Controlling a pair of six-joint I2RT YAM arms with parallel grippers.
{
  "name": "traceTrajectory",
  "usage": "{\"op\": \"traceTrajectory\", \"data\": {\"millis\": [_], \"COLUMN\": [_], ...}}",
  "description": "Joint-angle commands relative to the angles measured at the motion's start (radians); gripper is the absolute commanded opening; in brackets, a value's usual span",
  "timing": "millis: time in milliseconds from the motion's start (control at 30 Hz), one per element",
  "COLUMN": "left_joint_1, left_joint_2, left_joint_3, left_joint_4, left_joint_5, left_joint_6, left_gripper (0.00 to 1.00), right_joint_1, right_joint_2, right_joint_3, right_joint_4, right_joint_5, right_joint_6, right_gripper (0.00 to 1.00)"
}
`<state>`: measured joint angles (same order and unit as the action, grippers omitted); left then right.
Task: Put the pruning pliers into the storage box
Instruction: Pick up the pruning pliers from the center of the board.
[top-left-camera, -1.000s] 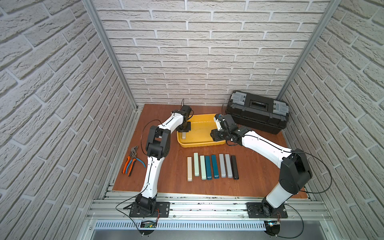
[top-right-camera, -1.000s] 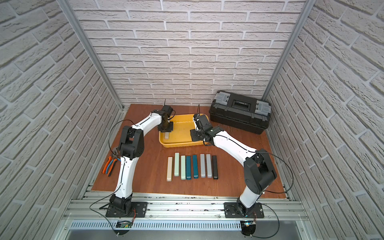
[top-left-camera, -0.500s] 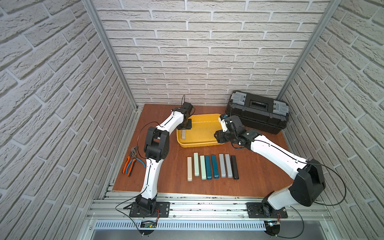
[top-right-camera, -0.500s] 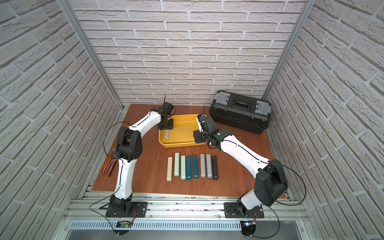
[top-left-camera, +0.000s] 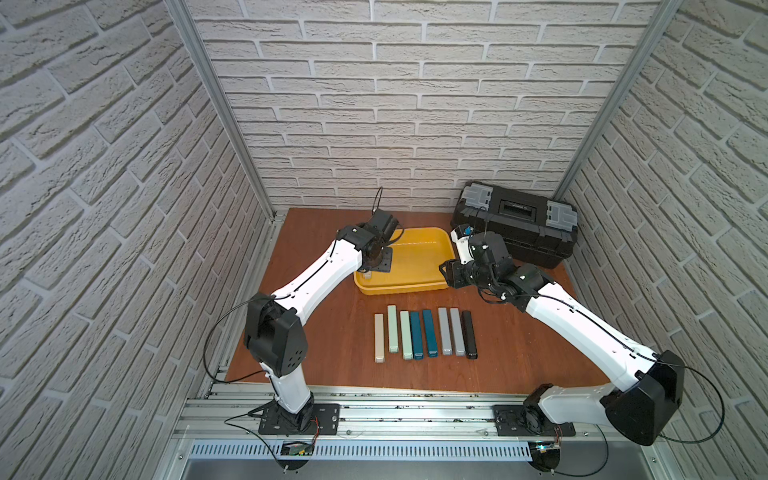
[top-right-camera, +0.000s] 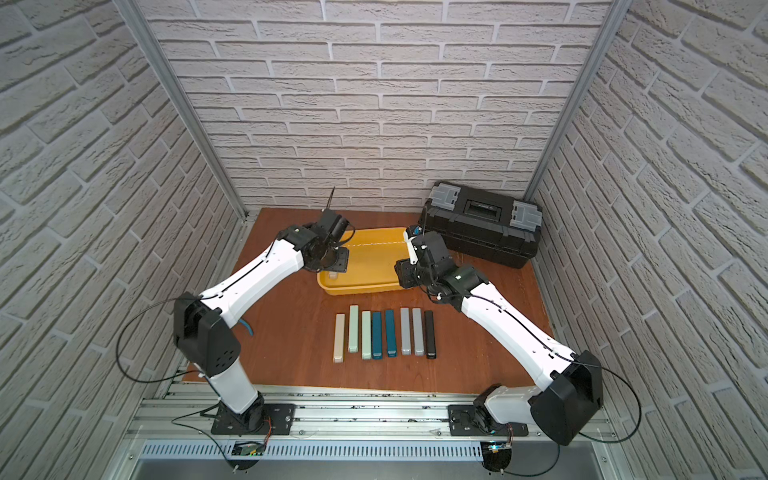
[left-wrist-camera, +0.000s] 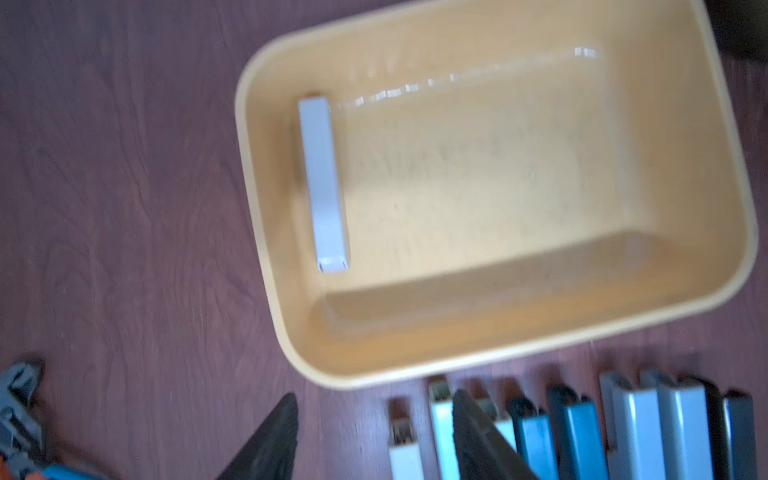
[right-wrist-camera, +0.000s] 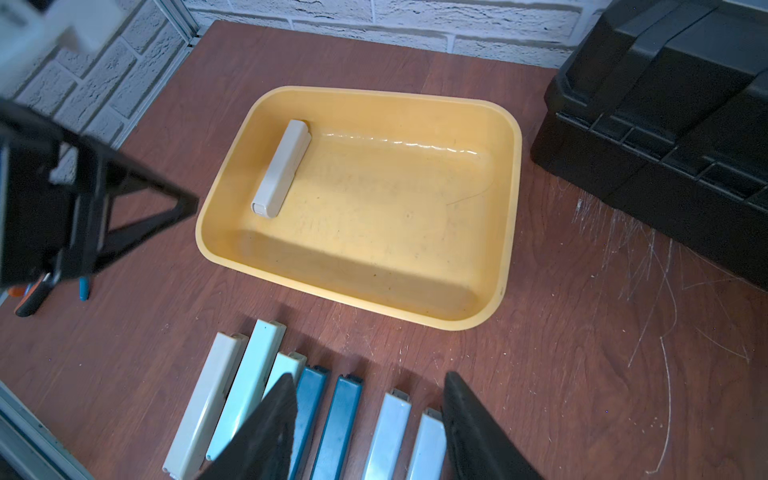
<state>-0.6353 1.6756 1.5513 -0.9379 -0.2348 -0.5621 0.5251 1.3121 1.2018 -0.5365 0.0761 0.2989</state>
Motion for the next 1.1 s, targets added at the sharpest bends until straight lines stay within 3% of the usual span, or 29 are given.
{"op": "traceTrajectory", "data": {"millis": [0,267,467,1067], "left_joint_1": [-0.076,-0.257,-0.270,-0.227], "left_joint_2": [-0.077,-0.190,-0.253,-0.190], "left_joint_3": [-0.133,-0.401,-0.542,-0.609], "left_joint_4": [-0.028,0.031,0.119,0.199], "left_joint_5": [-0.031,0.015,0.014,0.067], "left_joint_6": [-0.109,-0.348,-0.465,-0.467], "left_gripper": [0.62,0.63,0.63,0.62], "right_joint_1": [-0.004,0.000,0.003,0.006], "right_joint_2": [-0.025,-0.019,-0.029,-0.023], "right_joint_3": [-0.022,-0.045,-0.088,-0.126], "right_joint_4": [-0.008,-0.025,-0.009,0.004], "right_joint_5": [0.007,-0.023,-0.032,-0.018], "right_joint_6": [-0.008,0.044,0.069,0.082], "right_gripper": [0.57,0.57,0.57,0.57]}}
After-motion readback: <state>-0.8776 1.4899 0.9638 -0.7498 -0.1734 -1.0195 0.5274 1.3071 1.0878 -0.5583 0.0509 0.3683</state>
